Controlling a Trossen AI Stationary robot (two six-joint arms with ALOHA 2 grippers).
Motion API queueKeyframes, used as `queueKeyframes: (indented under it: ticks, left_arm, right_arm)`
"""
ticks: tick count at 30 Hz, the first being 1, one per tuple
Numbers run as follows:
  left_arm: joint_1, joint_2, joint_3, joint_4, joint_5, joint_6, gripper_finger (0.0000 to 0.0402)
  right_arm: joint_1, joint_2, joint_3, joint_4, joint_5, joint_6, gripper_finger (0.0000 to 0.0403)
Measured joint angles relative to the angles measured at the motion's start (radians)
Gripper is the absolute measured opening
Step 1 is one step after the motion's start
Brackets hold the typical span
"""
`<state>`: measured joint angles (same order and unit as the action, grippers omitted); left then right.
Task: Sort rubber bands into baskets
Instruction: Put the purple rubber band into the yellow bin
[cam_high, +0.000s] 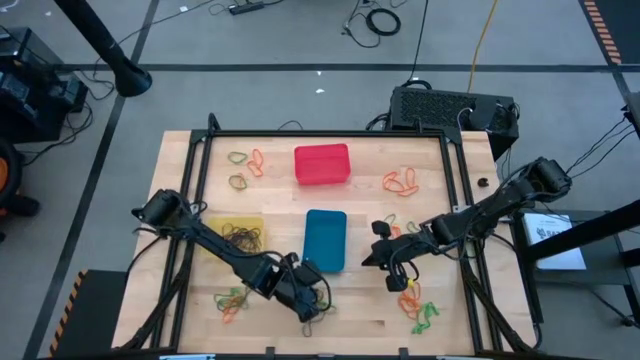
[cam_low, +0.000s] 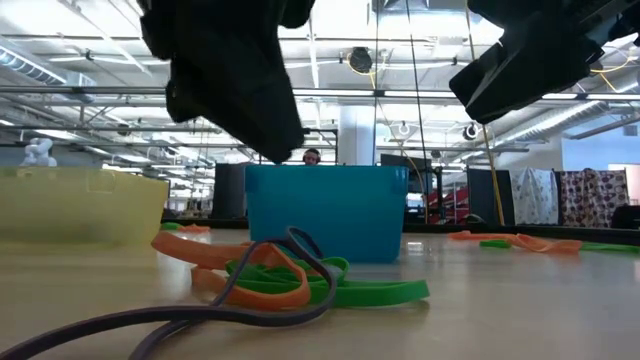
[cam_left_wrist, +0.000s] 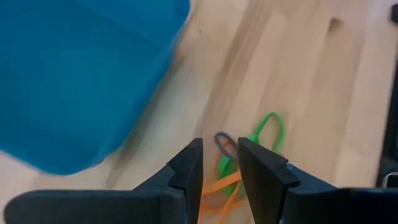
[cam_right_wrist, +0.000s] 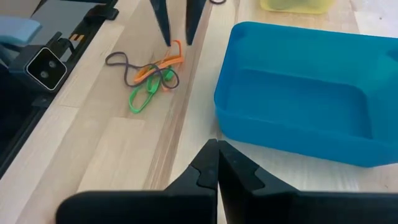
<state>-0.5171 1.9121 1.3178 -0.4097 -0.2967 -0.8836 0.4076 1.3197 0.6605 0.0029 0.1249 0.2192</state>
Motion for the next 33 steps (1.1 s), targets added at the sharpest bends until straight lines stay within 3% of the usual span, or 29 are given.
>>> queueKeyframes:
  ticks: [9, 18, 27, 33]
  left_arm:
    - [0.000, 0.036, -0.021, 0.054, 0.017, -0.001, 0.0107]
    - [0.013, 0.150, -0.020, 0.184, 0.141, 0.029, 0.0107]
    - [0.020, 0.148, -0.020, 0.194, 0.166, 0.063, 0.0105]
    - [0.020, 0.148, -0.020, 0.192, 0.167, 0.088, 0.0045]
  right_arm:
    - [0.000, 0.000, 0.000, -0.001, 0.000, 0.000, 0.0000]
    - [0.000, 0.000, 0.001, -0.005, 0.000, 0.000, 0.0000]
    - [0.000, 0.000, 0.001, -0.005, 0.001, -0.001, 0.0000]
    - [0.000, 0.000, 0.001, -0.005, 0.001, -0.004, 0.0000]
